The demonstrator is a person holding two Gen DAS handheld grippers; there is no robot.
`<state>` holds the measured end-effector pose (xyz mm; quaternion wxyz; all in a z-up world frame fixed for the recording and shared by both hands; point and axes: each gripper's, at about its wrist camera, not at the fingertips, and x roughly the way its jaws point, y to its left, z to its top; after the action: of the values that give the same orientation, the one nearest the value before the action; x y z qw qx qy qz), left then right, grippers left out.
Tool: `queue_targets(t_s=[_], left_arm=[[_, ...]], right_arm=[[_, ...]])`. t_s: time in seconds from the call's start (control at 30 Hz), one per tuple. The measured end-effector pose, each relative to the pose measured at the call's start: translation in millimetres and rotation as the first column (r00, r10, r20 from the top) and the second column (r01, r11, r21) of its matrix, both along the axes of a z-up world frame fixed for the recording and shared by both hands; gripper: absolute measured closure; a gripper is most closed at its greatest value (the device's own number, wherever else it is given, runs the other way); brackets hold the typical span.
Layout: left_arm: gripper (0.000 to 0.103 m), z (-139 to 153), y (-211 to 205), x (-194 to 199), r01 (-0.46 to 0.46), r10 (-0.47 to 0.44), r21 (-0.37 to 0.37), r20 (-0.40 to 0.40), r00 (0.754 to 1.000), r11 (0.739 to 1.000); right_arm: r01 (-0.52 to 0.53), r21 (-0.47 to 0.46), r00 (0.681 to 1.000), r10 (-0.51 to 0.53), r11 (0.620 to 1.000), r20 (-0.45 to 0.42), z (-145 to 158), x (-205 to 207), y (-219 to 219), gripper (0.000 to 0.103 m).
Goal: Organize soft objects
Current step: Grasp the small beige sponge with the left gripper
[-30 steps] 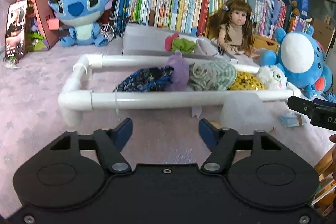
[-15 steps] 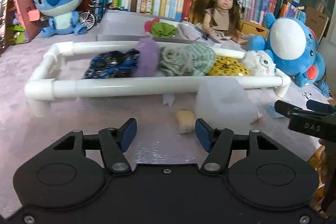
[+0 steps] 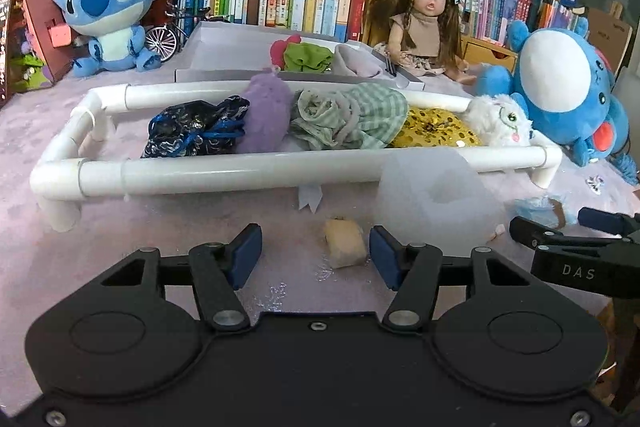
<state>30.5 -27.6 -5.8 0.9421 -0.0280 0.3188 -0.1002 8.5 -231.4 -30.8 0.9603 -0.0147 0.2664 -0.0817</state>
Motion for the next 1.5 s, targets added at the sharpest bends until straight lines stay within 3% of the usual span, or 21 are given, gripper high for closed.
queue_targets(t_s=[0.17, 0.3, 0.47, 0.67, 0.83, 1.13, 1.3, 1.4, 1.5], left_arm=[[0.039, -2.6, -3.6, 0.1, -0.011, 0.011, 0.024, 0.015, 1.000, 1.000], [0.032, -5.2, -8.4, 0.1, -0.010, 0.008, 0.049, 0.028, 1.000, 0.999], [0.031, -7.1, -11.8, -0.3, -0.006, 0.003, 0.061, 0.039, 0.999, 0.998], [0.038, -6.2, -8.0, -0.5, -0.016, 0.015, 0.044, 0.039, 0.999, 0.999], [0.053, -2.2, -1.8, 5.9, -0.003, 0.003, 0.010, 0.017, 1.000, 1.000], [0.053, -2.1, -3.8, 2.8, 0.004, -0.004, -0.002, 0.014, 1.000, 1.000], [0.052, -2.6, -10.8, 3.3, 0.033, -0.034, 0.056, 0.015, 0.999, 0.998], [0.053, -2.4, -10.7, 4.4, 0.042, -0.043, 0.052, 0.014, 0.999, 0.998], [0.069, -1.4, -8.9, 4.4, 0.040, -0.041, 0.048, 0.013, 0.999, 0.998]], right_arm=[[-0.005, -0.012, 1.000, 0.005, 1.000, -0.004, -1.8, 3.5, 2.2, 0.000], [0.007, 0.039, 1.000, -0.006, 0.999, -0.020, -2.4, 6.0, -2.1, 0.000], [-0.003, 0.067, 0.999, 0.005, 0.998, -0.032, -2.9, 8.1, -6.9, 0.000], [0.004, 0.081, 1.000, -0.002, 0.997, -0.024, -3.5, 8.7, -7.7, 0.000], [0.009, 0.084, 0.999, -0.006, 0.996, -0.043, -1.4, 12.5, -8.1, 0.000], [0.032, 0.092, 0.997, -0.026, 0.995, -0.072, 1.5, 17.8, -7.1, 0.000], [0.039, 0.107, 0.997, -0.031, 0.993, -0.069, 2.8, 19.0, -8.9, 0.000], [0.040, 0.118, 0.998, -0.033, 0.992, -0.058, 3.6, 19.8, -10.8, 0.000], [0.028, 0.112, 0.999, -0.023, 0.993, -0.043, 4.7, 18.4, -9.8, 0.003]])
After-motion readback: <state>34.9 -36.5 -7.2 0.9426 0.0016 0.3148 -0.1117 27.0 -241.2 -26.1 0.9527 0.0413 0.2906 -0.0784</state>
